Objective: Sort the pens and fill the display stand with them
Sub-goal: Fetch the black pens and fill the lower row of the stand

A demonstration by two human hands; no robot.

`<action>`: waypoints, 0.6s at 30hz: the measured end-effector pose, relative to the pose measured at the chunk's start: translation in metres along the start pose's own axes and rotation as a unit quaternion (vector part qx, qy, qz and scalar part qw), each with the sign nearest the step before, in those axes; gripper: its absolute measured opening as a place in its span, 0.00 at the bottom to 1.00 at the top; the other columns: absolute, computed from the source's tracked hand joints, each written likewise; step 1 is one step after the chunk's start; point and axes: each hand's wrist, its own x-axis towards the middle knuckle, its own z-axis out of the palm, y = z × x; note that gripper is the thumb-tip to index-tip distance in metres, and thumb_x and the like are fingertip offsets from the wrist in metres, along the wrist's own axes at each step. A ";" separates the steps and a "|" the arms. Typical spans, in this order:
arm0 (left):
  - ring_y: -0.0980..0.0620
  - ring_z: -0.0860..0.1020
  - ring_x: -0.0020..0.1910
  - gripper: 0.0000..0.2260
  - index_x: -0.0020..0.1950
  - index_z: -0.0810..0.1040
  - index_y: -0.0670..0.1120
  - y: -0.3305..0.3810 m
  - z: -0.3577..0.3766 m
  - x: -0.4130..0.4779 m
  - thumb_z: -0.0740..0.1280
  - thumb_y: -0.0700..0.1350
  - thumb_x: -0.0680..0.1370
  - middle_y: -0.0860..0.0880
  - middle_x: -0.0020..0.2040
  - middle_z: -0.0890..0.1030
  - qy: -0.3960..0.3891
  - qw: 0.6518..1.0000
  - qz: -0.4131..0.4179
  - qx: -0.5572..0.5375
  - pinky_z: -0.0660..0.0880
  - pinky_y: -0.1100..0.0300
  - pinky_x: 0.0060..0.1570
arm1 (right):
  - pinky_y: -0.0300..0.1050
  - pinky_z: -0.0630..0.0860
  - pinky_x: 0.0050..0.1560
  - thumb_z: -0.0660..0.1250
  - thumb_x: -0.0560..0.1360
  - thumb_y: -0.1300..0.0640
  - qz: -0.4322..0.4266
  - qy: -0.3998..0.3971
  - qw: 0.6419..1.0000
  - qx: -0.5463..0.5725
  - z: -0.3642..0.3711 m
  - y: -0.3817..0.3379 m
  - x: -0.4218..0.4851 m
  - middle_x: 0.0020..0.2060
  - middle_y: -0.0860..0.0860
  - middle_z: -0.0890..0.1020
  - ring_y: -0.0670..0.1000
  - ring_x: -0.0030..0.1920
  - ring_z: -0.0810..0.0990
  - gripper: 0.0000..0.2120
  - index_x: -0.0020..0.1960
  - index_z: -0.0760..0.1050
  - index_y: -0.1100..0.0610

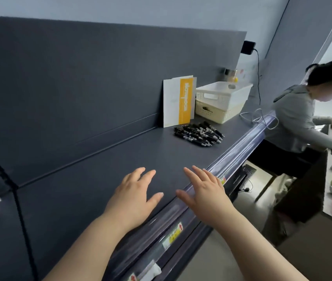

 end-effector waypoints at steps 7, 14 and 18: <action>0.53 0.69 0.65 0.24 0.74 0.62 0.54 0.089 0.050 0.094 0.59 0.58 0.78 0.53 0.70 0.66 0.018 0.988 -0.118 -0.093 0.69 0.57 0.61 | 0.50 0.47 0.74 0.51 0.77 0.35 -0.054 -0.044 0.997 0.016 -0.033 0.119 0.076 0.76 0.49 0.52 0.52 0.76 0.49 0.33 0.76 0.49 0.47; 0.53 0.75 0.56 0.24 0.72 0.66 0.49 0.121 0.073 0.174 0.61 0.56 0.78 0.52 0.61 0.75 0.016 0.951 -0.239 -0.195 0.70 0.57 0.58 | 0.46 0.56 0.71 0.52 0.79 0.42 -0.079 -0.033 0.995 0.060 -0.054 0.190 0.155 0.73 0.52 0.62 0.54 0.72 0.59 0.28 0.74 0.57 0.55; 0.51 0.77 0.48 0.24 0.73 0.64 0.49 0.119 0.076 0.221 0.61 0.55 0.79 0.51 0.61 0.75 0.050 0.924 -0.277 -0.257 0.72 0.56 0.53 | 0.49 0.62 0.66 0.53 0.80 0.46 -0.051 -0.048 0.993 0.099 -0.055 0.203 0.202 0.68 0.54 0.67 0.58 0.69 0.62 0.22 0.69 0.64 0.57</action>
